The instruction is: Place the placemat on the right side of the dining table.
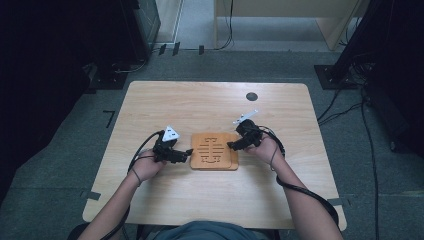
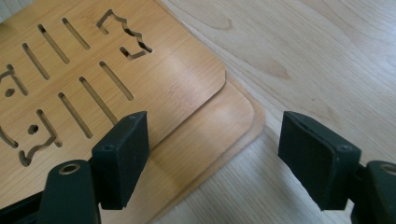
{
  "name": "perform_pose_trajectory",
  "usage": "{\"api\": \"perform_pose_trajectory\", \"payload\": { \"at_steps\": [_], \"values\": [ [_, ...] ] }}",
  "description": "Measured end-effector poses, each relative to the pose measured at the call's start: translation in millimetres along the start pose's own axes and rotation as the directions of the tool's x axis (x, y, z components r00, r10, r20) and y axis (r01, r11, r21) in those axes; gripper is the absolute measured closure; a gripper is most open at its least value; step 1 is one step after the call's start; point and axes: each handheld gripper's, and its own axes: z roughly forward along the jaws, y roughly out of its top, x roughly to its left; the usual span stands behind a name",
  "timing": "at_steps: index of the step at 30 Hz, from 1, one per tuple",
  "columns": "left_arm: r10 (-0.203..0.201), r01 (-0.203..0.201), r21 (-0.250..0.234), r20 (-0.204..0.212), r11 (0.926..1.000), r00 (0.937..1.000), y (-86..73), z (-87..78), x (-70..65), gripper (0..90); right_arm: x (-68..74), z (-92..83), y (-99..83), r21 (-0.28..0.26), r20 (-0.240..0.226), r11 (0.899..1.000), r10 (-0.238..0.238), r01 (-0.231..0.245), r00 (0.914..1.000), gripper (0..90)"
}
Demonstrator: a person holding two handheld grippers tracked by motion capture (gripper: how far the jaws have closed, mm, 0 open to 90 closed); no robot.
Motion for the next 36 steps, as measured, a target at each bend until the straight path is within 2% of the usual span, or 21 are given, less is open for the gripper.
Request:
{"api": "perform_pose_trajectory", "payload": {
  "at_steps": [5,10,13,16,20,30,36],
  "values": [
    [-0.007,0.007,-0.003,-0.003,1.0000,1.0000,-1.3,-1.5,0.7,12.8,2.6,3.1,2.6,0.006,-0.016,1.000,0.010,-0.010,0.9998,23.6],
    [-0.006,0.006,-0.004,-0.007,1.0000,1.0000,-1.3,-2.8,1.1,12.7,5.7,5.9,5.5,-0.001,-0.013,1.000,0.008,-0.008,0.9999,23.5],
    [-0.006,0.005,-0.006,-0.007,1.0000,1.0000,-1.1,-2.9,1.5,12.8,5.2,3.1,7.4,0.003,0.004,1.000,-0.017,0.017,0.9999,24.0],
    [-0.009,0.009,-0.008,-0.007,0.9999,0.9999,-1.2,-2.9,1.7,12.8,1.2,-0.6,6.0,-0.002,0.012,1.000,0.004,-0.004,0.9999,24.2],
    [-0.008,0.008,-0.008,-0.009,0.9999,0.9999,-1.0,-3.8,1.9,12.8,-0.9,0.3,2.7,0.018,0.013,1.000,-0.005,0.004,0.9999,24.3],
    [-0.007,0.007,-0.002,-0.015,1.0000,0.9999,-2.7,-3.3,2.8,12.7,6.4,8.3,6.7,0.012,0.006,1.000,-0.009,0.009,0.9999,23.9],
    [-0.018,0.019,0.009,-0.021,0.9998,0.9996,-4.9,-3.4,6.2,12.7,8.4,8.0,8.9,0.004,0.016,1.000,0.012,-0.012,0.9998,24.1]
  ]
}}
